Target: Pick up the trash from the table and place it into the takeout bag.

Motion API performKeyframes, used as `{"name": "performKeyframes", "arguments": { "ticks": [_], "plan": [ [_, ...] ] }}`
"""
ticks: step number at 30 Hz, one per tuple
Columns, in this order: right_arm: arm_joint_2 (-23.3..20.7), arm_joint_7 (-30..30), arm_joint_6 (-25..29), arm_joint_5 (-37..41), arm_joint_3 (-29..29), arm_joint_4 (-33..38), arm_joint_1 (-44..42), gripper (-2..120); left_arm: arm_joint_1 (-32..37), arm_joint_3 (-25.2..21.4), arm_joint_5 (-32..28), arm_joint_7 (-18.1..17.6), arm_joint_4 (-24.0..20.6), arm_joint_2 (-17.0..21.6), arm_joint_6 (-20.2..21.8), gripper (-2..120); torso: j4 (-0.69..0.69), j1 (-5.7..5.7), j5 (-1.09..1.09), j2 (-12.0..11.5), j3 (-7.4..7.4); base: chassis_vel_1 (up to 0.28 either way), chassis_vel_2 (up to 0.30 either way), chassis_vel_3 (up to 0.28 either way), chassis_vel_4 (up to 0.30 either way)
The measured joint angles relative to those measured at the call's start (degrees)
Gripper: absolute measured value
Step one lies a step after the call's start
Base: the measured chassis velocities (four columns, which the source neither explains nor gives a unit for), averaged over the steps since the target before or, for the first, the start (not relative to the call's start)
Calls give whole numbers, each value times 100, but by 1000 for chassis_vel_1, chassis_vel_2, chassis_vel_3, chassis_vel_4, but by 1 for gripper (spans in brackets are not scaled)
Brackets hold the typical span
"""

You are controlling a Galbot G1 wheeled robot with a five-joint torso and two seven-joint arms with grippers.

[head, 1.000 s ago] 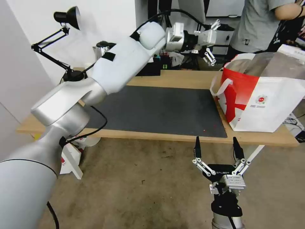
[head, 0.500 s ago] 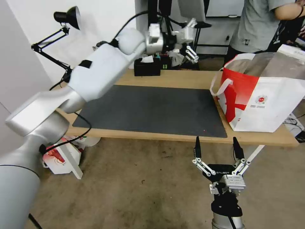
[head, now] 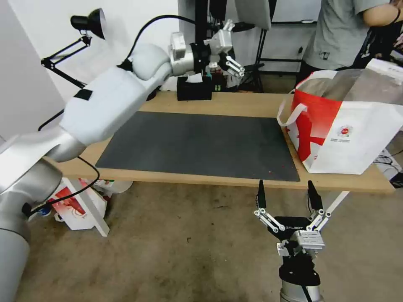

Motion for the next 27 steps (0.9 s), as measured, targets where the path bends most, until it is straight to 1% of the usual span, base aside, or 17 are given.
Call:
{"name": "performKeyframes", "arguments": {
  "ticks": [1,2,4,5,8,9,13,14,15,17,18,23,24,27],
  "plan": [
    [0,0,0,0,0,0,0,100,58,-49,-33,-46,-92,98,16,100,0,0,0,0,0,0,0,0,0],
    [0,0,0,0,0,0,0,100,58,-49,-33,-46,-92,98,16,100,0,0,0,0,0,0,0,0,0],
    [0,0,0,0,0,0,0,100,177,-149,-76,-172,-250,292,41,100,-1,0,1,0,0,0,0,0,0],
    [0,0,0,0,0,0,0,100,177,-149,-76,-172,-250,292,41,100,-1,0,1,0,0,0,0,0,0],
    [0,0,0,0,0,0,0,100,527,-477,-156,-422,-581,681,53,100,0,0,0,0,0,0,0,0,0],
    [0,0,0,0,0,0,0,100,527,-477,-156,-422,-581,681,53,100,0,0,0,0,0,0,0,0,0],
    [0,0,0,0,0,0,0,100,1021,-884,-202,-686,-958,1014,53,100,0,0,1,0,0,0,0,0,0],
    [0,0,0,0,0,0,0,100,1021,-884,-202,-686,-958,1014,53,100,0,0,1,0,0,0,0,0,0],
    [0,0,0,0,0,0,0,100,1146,-968,-204,-759,-1052,1087,53,100,0,0,0,0,0,0,0,0,0],
    [0,0,0,0,0,0,0,100,1535,-1219,-224,-938,-1321,1287,60,100,0,0,0,0,-1,0,0,0,0],
    [0,0,0,0,0,0,0,100,1535,-1219,-224,-938,-1321,1287,60,100,0,0,0,0,-1,0,0,0,0],
    [0,0,0,0,0,0,0,100,2386,-1894,-250,-1222,-1917,1685,93,100,1,0,0,0,0,0,0,0,0],
    [0,0,0,0,0,0,0,100,2386,-1894,-250,-1222,-1917,1685,93,100,1,0,0,0,0,0,0,0,0],
    [0,0,0,0,0,0,0,100,2872,-2419,-250,-1407,-2260,1846,135,100,-1,0,1,0,-1,0,0,0,0]
  ]
}}
